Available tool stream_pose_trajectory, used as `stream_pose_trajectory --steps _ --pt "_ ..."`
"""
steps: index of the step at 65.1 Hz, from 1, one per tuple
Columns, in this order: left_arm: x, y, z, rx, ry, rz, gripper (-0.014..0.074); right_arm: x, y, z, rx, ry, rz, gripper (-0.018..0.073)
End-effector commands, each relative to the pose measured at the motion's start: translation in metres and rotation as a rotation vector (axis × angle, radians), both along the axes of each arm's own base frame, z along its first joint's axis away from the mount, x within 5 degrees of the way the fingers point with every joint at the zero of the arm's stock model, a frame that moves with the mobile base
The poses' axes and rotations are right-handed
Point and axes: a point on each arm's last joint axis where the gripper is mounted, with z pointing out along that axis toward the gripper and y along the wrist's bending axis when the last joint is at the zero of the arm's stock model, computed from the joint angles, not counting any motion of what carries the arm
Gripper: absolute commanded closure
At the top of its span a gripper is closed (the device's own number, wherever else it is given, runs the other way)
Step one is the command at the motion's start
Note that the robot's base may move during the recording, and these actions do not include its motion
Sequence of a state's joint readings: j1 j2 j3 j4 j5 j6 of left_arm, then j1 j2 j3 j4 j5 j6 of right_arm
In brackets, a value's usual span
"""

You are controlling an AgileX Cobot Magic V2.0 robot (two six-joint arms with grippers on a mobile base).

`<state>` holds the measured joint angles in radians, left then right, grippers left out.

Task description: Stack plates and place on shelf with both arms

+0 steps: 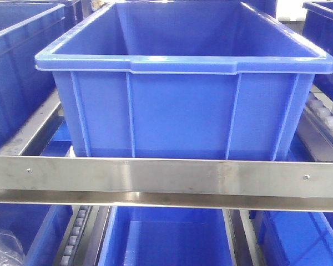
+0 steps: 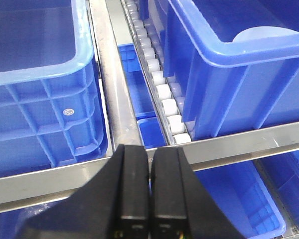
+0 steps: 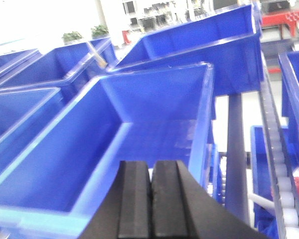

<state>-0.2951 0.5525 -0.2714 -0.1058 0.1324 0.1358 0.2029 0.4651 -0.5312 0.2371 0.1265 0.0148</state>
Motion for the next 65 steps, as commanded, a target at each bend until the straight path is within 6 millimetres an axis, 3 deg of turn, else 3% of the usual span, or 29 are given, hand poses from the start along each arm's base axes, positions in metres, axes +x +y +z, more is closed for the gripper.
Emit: stream_pose_trajectory --steps 1,26,34,45,65 --pt "0.004 0.0 0.017 -0.034 -0.104 0.011 0.0496 -0.003 -0.002 0.015 0.018 -0.088 -0.019 0.0508" --pt "0.004 0.0 0.017 -0.034 -0.104 0.011 0.0496 -0.004 -0.002 0.012 0.012 -0.063 -0.012 0.0508" --pt "0.004 0.0 0.017 -0.034 -0.104 0.011 0.0496 -0.016 -0.007 0.005 0.011 -0.075 -0.046 0.0508" --pt "0.004 0.0 0.017 -0.034 -0.104 0.011 0.0496 -0.028 -0.017 -0.03 0.006 -0.063 -0.151 0.0508" --pt "0.004 0.0 0.017 -0.034 -0.104 0.011 0.0496 -0.042 -0.022 -0.111 -0.001 -0.014 -0.232 0.0508"
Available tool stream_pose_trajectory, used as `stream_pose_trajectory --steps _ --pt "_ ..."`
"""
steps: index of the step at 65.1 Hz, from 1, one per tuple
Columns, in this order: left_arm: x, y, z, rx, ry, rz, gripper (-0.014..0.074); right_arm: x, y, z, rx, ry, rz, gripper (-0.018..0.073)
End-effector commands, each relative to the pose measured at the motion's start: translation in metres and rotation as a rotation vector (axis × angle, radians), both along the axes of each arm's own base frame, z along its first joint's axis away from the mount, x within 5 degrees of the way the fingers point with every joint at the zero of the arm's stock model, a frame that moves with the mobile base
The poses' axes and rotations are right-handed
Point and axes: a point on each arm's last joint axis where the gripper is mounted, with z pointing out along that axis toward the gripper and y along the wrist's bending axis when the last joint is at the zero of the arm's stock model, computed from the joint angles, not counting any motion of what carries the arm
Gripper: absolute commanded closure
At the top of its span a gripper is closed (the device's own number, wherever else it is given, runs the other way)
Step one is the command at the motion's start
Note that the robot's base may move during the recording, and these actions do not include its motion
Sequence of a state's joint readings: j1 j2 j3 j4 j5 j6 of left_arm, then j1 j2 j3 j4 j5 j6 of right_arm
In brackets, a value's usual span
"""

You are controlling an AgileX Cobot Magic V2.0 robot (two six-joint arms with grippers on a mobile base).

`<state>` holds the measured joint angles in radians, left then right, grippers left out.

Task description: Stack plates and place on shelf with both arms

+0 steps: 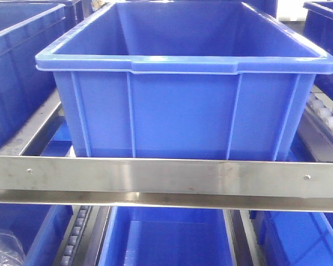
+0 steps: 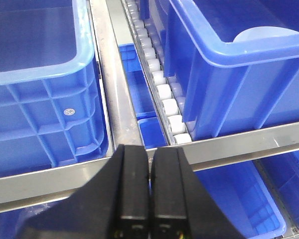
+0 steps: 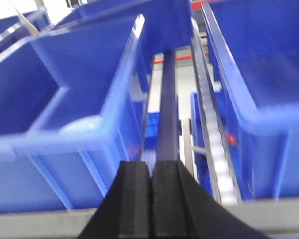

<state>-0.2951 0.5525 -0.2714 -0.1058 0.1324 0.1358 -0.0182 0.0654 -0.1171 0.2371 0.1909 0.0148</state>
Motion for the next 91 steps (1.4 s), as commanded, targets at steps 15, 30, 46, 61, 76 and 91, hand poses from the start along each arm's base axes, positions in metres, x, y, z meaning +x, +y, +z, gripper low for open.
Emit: stream_pose_trajectory --steps 15,30,46,61,76,91 --pt "0.004 0.0 0.017 -0.034 -0.104 0.011 0.0496 -0.002 -0.003 -0.033 0.009 -0.074 -0.035 0.0508" --pt "0.004 0.0 0.017 -0.034 -0.104 0.011 0.0496 -0.002 -0.003 -0.033 0.009 -0.074 -0.035 0.0508" --pt "0.004 0.0 0.017 -0.034 -0.104 0.011 0.0496 -0.002 -0.003 -0.033 0.009 -0.074 -0.035 0.0508" --pt "0.004 0.0 0.017 -0.034 -0.104 0.011 0.0496 -0.002 -0.003 -0.033 0.009 -0.075 -0.037 0.0508" --pt "0.004 0.0 0.017 -0.034 -0.104 0.011 0.0496 -0.002 -0.004 -0.031 -0.019 -0.096 -0.046 0.0508" --pt "0.004 0.0 0.017 -0.034 -0.104 0.011 0.0496 -0.002 -0.004 -0.031 -0.019 -0.094 -0.046 0.0508"
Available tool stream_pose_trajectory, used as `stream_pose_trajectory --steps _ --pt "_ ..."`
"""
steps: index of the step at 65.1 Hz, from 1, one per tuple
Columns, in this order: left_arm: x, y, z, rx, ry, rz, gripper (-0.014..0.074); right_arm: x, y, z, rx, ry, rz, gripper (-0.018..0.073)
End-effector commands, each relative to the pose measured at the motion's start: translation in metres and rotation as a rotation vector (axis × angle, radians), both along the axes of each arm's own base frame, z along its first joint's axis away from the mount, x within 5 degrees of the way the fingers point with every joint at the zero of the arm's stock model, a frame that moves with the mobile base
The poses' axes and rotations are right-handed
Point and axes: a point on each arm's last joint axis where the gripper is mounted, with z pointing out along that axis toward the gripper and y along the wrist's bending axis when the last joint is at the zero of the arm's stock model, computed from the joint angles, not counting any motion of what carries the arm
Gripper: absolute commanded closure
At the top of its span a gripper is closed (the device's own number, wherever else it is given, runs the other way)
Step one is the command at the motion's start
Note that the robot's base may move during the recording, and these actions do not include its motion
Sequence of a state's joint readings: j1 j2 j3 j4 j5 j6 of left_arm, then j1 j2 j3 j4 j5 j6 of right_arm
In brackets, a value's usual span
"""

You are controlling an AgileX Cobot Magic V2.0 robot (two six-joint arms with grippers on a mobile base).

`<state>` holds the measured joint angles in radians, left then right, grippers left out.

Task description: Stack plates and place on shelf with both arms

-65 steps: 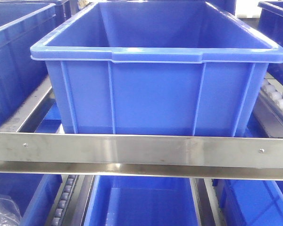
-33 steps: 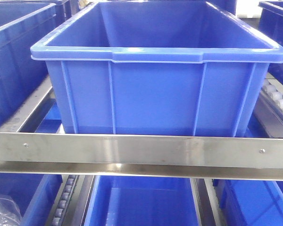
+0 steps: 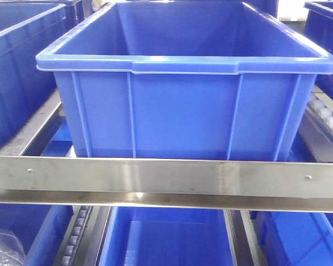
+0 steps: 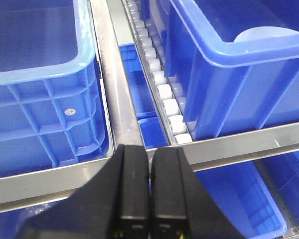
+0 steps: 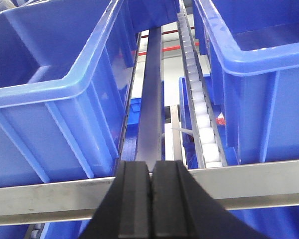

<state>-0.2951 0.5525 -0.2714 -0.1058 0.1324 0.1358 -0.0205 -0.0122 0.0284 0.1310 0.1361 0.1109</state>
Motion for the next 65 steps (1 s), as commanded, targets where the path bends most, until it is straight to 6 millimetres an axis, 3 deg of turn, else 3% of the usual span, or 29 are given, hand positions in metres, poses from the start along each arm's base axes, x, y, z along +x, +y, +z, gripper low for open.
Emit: stream_pose_trajectory --steps 1,55,65 --pt "0.004 0.0 0.017 -0.034 -0.104 0.011 0.0496 -0.001 -0.001 0.009 -0.013 -0.111 -0.017 0.0508" --pt "0.004 0.0 0.018 -0.037 -0.113 0.011 0.0496 -0.001 -0.001 0.009 -0.013 -0.111 -0.017 0.0508" --pt "-0.007 0.008 0.028 -0.071 -0.203 0.06 0.0496 -0.001 -0.001 0.009 -0.013 -0.111 -0.017 0.0508"
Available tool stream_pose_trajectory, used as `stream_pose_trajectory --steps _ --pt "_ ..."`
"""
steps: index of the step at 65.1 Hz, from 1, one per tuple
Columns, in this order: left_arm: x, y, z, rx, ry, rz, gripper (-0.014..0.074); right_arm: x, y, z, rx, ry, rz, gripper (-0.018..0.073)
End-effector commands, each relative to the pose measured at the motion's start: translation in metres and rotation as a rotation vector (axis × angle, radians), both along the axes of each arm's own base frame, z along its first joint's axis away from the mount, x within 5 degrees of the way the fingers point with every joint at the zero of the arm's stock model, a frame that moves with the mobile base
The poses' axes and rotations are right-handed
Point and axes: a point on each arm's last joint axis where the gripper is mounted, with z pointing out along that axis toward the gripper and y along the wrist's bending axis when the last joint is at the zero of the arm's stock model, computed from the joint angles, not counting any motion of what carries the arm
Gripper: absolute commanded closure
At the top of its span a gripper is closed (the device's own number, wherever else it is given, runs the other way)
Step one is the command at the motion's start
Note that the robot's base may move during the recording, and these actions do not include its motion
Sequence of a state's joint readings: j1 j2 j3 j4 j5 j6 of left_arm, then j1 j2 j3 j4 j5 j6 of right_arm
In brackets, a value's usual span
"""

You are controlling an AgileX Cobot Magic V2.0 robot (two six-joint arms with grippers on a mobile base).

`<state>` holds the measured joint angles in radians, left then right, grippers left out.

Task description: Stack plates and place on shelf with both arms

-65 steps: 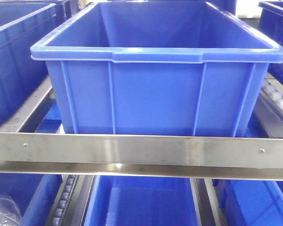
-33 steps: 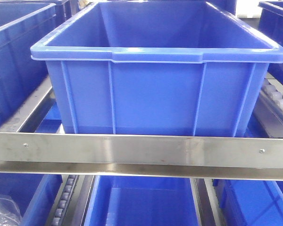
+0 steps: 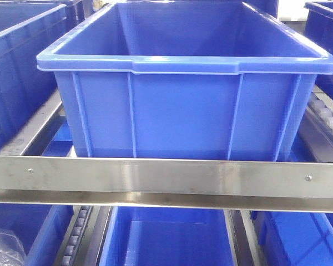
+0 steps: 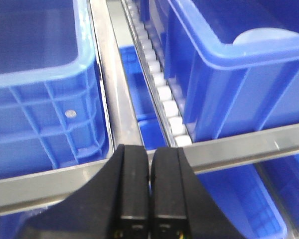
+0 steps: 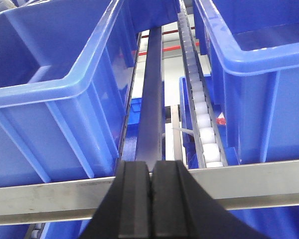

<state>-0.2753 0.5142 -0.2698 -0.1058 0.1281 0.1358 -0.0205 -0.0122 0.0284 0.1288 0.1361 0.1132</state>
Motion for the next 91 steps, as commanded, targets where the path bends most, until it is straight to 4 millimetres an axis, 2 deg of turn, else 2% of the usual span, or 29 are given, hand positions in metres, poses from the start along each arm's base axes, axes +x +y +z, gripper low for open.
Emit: stream_pose_trajectory --steps 1,11,28,33,91 --pt "-0.004 0.006 0.024 -0.062 -0.173 0.051 0.0496 -0.001 -0.001 0.009 -0.013 -0.111 -0.017 0.0508" --pt "-0.023 0.018 0.015 -0.074 -0.248 0.128 0.0496 -0.001 -0.001 0.009 -0.013 -0.111 -0.017 0.0508" --pt "-0.045 0.026 -0.043 -0.101 -0.267 0.216 0.0496 -0.001 -0.001 0.009 -0.013 -0.111 -0.017 0.0508" --pt "-0.048 0.026 -0.052 -0.104 -0.236 0.215 0.0496 -0.001 -0.001 0.009 -0.013 -0.111 -0.017 0.0508" --pt "-0.053 0.027 -0.045 -0.07 -0.34 0.216 0.0496 -0.001 -0.001 0.009 -0.013 -0.11 -0.017 0.0508"
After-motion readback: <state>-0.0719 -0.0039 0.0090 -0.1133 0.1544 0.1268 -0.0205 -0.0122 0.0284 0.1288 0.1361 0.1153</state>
